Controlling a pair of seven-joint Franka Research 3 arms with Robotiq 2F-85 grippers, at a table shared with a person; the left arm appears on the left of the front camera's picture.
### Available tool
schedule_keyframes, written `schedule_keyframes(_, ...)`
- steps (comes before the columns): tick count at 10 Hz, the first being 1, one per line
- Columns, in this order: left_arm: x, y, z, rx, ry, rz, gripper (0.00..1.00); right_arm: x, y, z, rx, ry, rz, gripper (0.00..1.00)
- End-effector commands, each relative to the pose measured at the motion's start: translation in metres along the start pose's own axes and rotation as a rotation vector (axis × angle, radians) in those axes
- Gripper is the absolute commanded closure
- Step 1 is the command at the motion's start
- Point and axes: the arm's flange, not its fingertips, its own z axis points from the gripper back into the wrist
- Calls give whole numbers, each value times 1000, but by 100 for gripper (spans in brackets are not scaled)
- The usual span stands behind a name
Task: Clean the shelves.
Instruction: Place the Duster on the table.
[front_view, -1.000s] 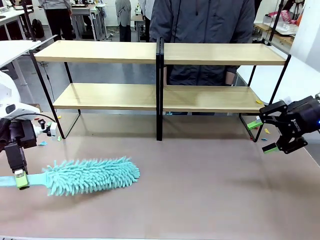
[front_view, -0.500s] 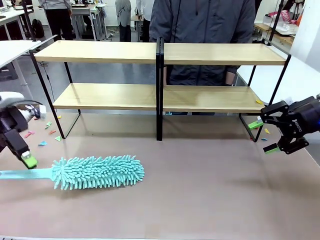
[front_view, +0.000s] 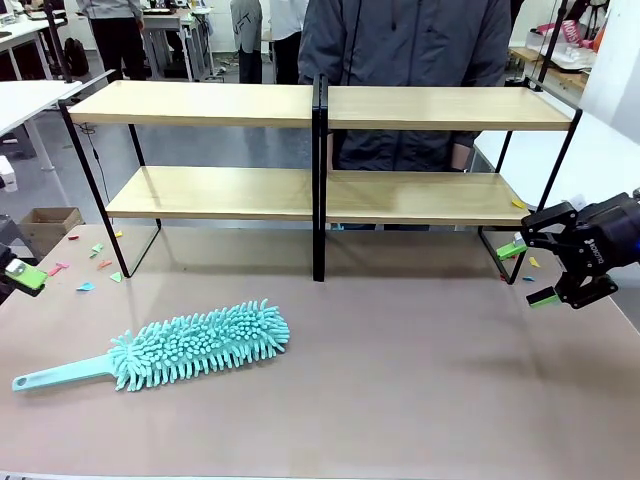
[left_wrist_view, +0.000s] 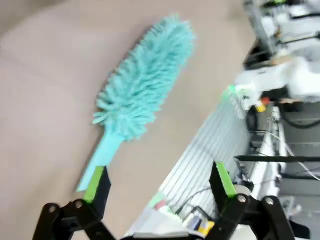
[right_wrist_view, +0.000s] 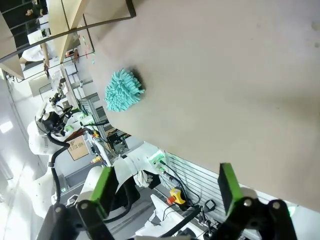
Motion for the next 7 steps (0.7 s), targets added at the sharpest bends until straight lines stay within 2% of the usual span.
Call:
schedule_keyframes(1, -7, -7, 1, -223, -65, -83, 0, -12, 15, 20, 15, -16, 57, 0)
schedule_keyframes(3, -10, -13, 44, -234, -173, -83, 0, -34, 34, 85, 143, -127, 136, 0)
schedule_keyframes(5, -10, -28, 105, -175, -319, -86, 0, -52, 48, 153, 207, -241, 207, 0)
schedule_keyframes(7, -34, -25, 152, -254, -368, -119, 0, -59, 37, 206, 244, -379, 174, 0)
